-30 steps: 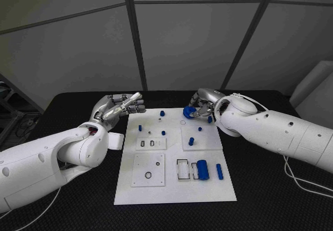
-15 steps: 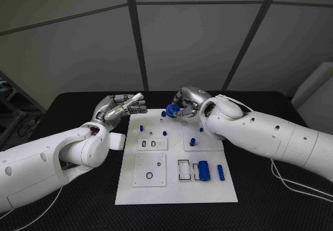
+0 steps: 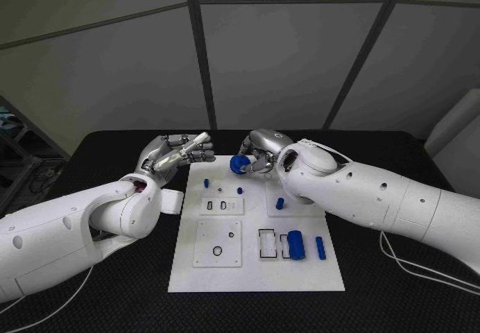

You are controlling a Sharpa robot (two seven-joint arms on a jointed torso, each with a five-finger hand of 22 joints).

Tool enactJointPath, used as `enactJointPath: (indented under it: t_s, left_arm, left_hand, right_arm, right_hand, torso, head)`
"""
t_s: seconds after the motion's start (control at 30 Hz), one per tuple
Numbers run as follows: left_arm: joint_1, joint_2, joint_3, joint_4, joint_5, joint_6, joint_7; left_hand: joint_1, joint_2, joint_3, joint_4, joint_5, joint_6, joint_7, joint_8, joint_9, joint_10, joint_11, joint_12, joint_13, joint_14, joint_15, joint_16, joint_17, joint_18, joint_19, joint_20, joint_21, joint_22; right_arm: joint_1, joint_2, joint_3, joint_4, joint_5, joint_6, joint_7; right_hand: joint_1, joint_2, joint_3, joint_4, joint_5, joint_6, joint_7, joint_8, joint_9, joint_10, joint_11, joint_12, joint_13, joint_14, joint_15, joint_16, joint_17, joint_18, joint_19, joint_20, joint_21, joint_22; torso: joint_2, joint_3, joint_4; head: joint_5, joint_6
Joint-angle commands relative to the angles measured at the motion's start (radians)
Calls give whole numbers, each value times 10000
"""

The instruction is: Assemble the parts on the task board

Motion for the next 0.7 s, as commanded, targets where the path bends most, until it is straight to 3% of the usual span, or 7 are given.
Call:
enactJointPath:
  t_s: [0.03,0.3,0.57,0.7]
  left_arm:
    - [17,7,11,18,-114,121,45]
    - [20,0,12,23,-117,106,65]
    - [26,-16,14,39,-142,97,68]
    - [29,-15,15,38,-145,100,64]
  left_hand:
    - [-18,77,-8,-67,-54,59,-1,-45,-4,25,34,-23,-3,34,29,-25,2,-13,-12,44,9,-17]
    - [-18,77,-8,-67,-54,59,-1,-45,-4,25,34,-23,-3,34,29,-25,2,-13,-12,44,9,-17]
    - [-16,83,-5,-74,-54,59,-3,-53,-5,22,35,-32,-4,31,32,-35,2,-14,-16,45,7,-19]
    - [-16,83,-5,-74,-54,59,-3,-53,-5,22,35,-32,-4,31,32,-35,2,-14,-16,45,7,-19]
  right_arm:
    - [21,105,-23,-134,-158,370,-62]
    - [19,378,-224,-433,-181,485,-30]
    - [18,606,-274,-692,-281,439,-51]
    - [18,709,-280,-843,-312,509,-32]
  right_hand:
    - [-104,52,92,36,20,383,-289,-37,289,-41,45,-60,776,1003,2,61,2360,-186,-20,-14,39,11]
    - [-125,49,101,41,19,374,-283,-49,286,-45,50,-63,774,1004,6,63,2366,-185,-22,-10,38,9]
    - [-195,20,150,45,16,298,-249,-122,265,-85,78,-95,740,1005,30,65,2370,-186,-25,11,38,14]
    - [-333,-70,184,70,-27,67,-154,-305,201,-210,156,-209,601,1005,89,65,2372,-184,-43,54,25,-6]
  torso:
    - [-1,7,-6]
    - [11,9,-9]
    - [6,6,-7]
    - [2,13,-12]
  head:
    - [9,-8]
    - [31,-41]
    - [32,-55]
    - [32,-80]
